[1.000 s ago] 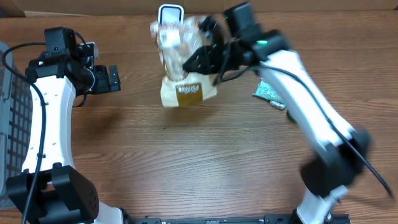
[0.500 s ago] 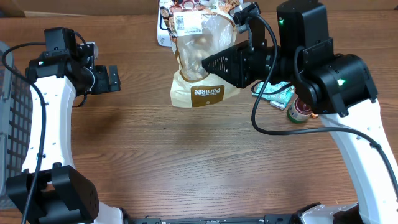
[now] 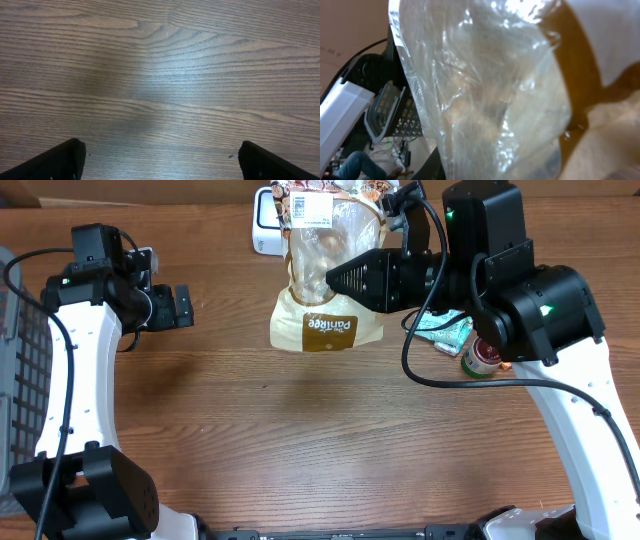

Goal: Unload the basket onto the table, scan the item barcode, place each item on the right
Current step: 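Lift the bread bag and carry it up to the scanner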

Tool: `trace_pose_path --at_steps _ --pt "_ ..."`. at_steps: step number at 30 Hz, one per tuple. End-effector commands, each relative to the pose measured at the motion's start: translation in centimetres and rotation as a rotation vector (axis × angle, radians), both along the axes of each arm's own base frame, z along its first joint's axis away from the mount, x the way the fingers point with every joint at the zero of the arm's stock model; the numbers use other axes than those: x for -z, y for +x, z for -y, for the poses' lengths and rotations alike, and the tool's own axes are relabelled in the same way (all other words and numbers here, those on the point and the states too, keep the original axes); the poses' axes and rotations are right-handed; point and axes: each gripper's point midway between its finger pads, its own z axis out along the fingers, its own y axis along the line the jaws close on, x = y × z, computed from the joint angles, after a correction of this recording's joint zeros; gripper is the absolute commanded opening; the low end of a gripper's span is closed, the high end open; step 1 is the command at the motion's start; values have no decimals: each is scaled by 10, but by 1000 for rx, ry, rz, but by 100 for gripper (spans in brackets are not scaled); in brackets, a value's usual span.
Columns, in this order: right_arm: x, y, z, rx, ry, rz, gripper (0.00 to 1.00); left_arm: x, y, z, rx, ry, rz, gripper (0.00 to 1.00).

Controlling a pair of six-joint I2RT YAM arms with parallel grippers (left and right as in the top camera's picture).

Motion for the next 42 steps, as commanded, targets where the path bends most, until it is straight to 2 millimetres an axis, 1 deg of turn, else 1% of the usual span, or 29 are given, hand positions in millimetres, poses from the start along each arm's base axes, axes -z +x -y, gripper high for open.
trace_pose_path --at_steps 1,5,6,9,12,15,16,18,21,23,27,28,31,32,35,38,40,41,42 --pt "4 21 10 134 -41 -2 4 -9 2 -2 14 9 27 100" --pt "10 49 10 194 -104 2 4 -9 2 -2 14 9 27 100" --pt "15 70 7 221 -171 13 4 -9 2 -2 14 9 27 100" --pt "23 100 5 272 -279 67 4 -9 2 -2 14 9 27 100" --pt "41 142 8 366 -438 160 4 -9 2 -2 14 9 27 100" --pt "63 184 16 481 -643 293 4 -9 2 -2 14 9 27 100" --pt "68 200 23 557 -745 356 4 -9 2 -2 14 9 27 100" --pt "75 222 27 668 -879 456 4 -9 2 -2 13 9 27 100" --pt "87 248 15 712 -997 578 4 -9 2 -2 14 9 27 100" --pt "102 267 1 650 -1065 654 4 -9 2 -2 14 9 27 100" --pt "135 290 -16 502 -1233 762 4 -9 2 -2 14 9 27 100" --pt "147 295 -20 455 -1286 784 5 -9 2 -2 14 9 27 100" --pt "167 304 -26 370 -1382 826 4 -9 2 -2 14 9 27 100" --pt "173 307 -28 365 -1390 834 4 -9 2 -2 14 9 27 100" --pt "181 315 -30 412 -1374 853 4 -9 2 -2 14 9 27 100" --pt "191 319 -34 406 -1378 869 4 -9 2 -2 14 9 27 100" --pt "202 321 -39 346 -1402 880 4 -9 2 -2 14 9 27 100" --pt "211 322 -41 311 -1418 882 4 -9 2 -2 14 9 27 100" --pt "215 322 -41 282 -1442 887 4 -9 2 -2 14 9 27 99"
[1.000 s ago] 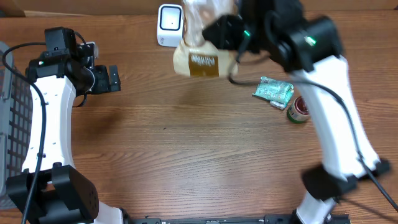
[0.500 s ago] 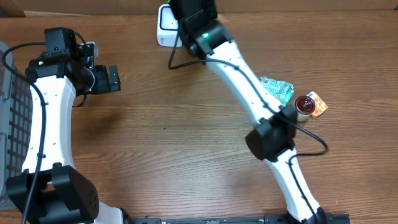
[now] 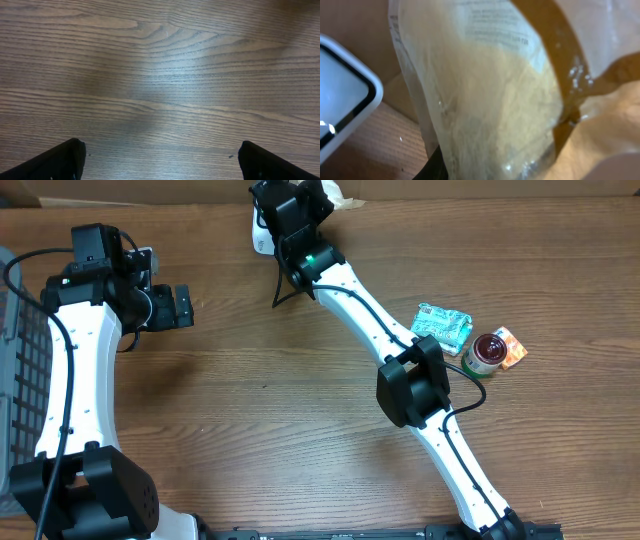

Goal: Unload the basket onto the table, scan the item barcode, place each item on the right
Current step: 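Lift the bread bag and carry it up to the scanner, then hold the bread bag against the scanner with the right gripper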

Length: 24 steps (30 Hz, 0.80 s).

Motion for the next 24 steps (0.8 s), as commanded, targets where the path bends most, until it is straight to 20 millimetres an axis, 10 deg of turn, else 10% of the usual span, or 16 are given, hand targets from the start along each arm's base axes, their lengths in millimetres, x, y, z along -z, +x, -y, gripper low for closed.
trace_pose_path --at_steps 1,14,24 --pt "16 4 -2 -40 -121 -38 4 -9 2 -2 14 9 27 100" --pt "61 1 -3 -89 -236 -132 8 -9 2 -2 14 9 27 100" --pt "56 3 -5 -83 -218 -101 4 -9 2 -2 14 9 27 100"
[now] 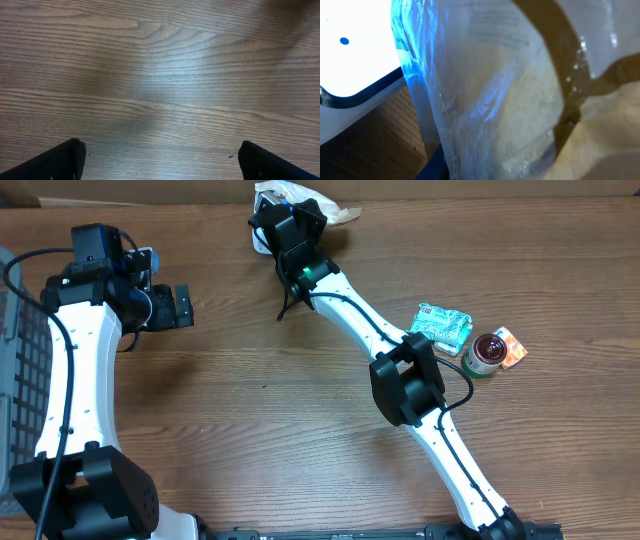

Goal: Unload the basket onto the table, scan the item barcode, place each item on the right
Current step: 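Hold the bread bag against the scanner with the right gripper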

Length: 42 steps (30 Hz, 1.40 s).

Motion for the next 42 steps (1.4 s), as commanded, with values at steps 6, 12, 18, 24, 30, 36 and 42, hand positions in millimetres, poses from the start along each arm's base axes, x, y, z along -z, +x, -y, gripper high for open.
trace_pose_path --at_steps 6,12,18,24,30,36,42 --pt "-2 3 3 4 4 15 4 -9 2 -2 14 9 27 100" --pt "-22 7 9 20 -111 72 4 -9 2 -2 14 9 27 100" --pt "-42 10 10 18 -213 121 4 -9 2 -2 14 9 27 100" --pt "-43 15 20 30 -232 119 4 -9 2 -2 14 9 27 100" --pt "-41 10 11 14 -234 112 4 -9 2 -2 13 9 27 99" --pt "-29 2 2 5 -229 71 4 -9 2 -2 14 9 27 100" --pt "-27 -6 -13 -15 -210 71 4 -9 2 -2 14 9 27 100"
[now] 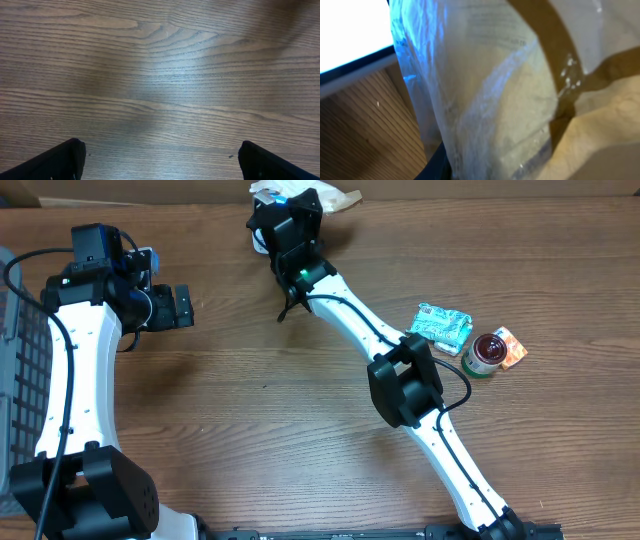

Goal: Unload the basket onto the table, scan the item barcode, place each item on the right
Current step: 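Hold the bread bag against the scanner with the right gripper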

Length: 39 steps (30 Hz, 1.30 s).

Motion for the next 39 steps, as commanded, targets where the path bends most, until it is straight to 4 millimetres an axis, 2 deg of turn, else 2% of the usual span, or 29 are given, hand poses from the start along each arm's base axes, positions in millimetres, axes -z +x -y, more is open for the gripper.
trace_pose_path --at_steps 1,13,21,39 --pt "-2 -5 -10 1 32 21 4 -9 2 -2 14 10 27 100" --pt "-9 -5 -8 25 62 55 4 -9 2 -2 14 9 27 100" --pt "13 -10 -1 29 -13 -45 4 -9 2 -2 14 10 27 100" --pt "12 -10 -1 30 -7 -39 4 -9 2 -2 14 9 27 100"
